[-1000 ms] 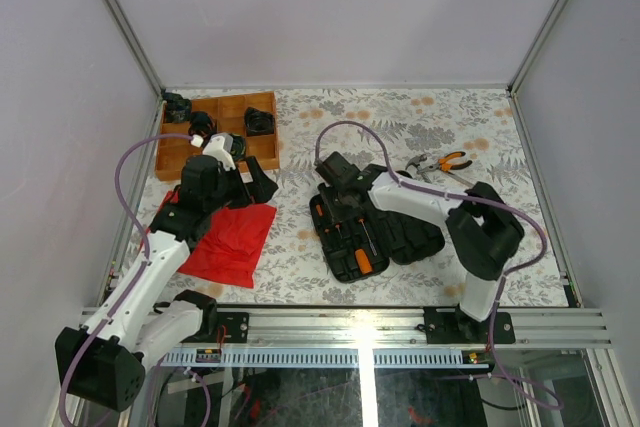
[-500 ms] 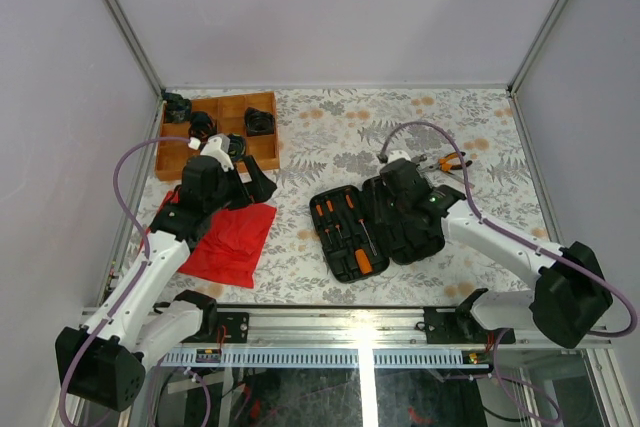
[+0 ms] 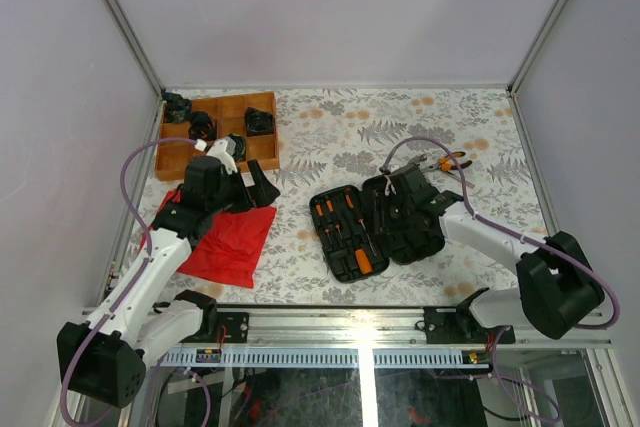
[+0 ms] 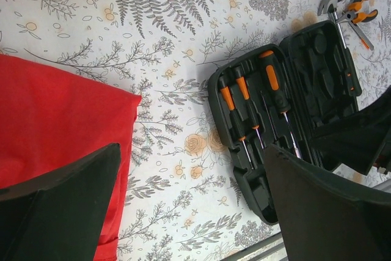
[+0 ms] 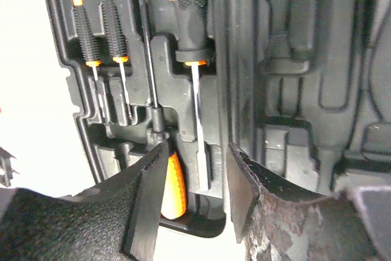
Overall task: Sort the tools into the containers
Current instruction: Place the screwdriver in the storage box, then adjust the storage box at the center of the board.
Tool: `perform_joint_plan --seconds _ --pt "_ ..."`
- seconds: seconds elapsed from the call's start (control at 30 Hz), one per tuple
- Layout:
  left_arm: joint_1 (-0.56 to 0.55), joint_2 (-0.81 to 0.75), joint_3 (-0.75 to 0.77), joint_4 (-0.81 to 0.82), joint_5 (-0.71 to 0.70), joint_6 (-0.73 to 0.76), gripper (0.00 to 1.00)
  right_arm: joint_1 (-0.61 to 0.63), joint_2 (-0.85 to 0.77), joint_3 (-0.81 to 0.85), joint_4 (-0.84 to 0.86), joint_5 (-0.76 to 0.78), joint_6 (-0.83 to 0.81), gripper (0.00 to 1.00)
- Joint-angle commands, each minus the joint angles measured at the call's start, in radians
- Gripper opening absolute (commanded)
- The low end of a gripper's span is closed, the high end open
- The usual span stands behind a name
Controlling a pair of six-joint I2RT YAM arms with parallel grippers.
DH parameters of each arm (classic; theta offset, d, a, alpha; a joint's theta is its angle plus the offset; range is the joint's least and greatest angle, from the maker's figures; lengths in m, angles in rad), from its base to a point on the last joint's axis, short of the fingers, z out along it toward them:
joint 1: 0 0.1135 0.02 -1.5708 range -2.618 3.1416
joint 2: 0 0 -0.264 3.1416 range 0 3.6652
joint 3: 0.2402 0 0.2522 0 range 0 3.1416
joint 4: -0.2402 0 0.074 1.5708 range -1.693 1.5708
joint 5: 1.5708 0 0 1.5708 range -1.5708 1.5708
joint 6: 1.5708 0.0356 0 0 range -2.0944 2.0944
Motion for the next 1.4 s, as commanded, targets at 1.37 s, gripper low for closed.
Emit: perform_joint_plan --seconds 1.37 --pt "0.010 0.024 -0.016 0.020 0.091 0.031 1.00 -0.001 0.169 0.038 0.209 -0.220 0.117 0.48"
